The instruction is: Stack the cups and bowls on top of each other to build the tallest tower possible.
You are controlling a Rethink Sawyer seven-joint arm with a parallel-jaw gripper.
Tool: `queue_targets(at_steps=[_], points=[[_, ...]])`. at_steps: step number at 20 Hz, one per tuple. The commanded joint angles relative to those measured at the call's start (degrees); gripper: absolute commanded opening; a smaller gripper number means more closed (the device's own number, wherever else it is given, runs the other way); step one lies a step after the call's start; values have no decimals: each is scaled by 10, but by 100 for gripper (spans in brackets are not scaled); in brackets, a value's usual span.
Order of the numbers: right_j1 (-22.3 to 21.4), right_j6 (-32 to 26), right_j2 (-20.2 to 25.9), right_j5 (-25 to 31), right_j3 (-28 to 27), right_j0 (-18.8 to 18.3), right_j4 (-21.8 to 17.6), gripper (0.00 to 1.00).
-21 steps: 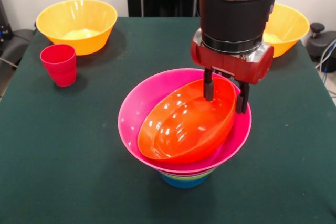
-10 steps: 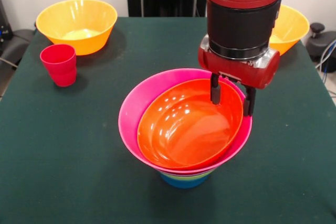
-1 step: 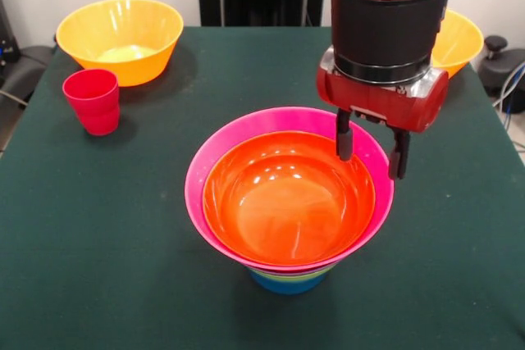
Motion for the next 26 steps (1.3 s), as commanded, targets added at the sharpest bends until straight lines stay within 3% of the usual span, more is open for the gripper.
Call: queue_targets(at_steps=[1,9,13,16,18,26], points=[[-27,-40,81,-41,97,2,-28,100],[-39,-37,86,-22,101,-3,-33,100],[-34,-15,76,15,81,3,-35,100],[-36,17,56,55,55,15,-37,100],[-49,38,47,62,69,31,-36,100],[-72,90,7,33,113,79,-33,100]])
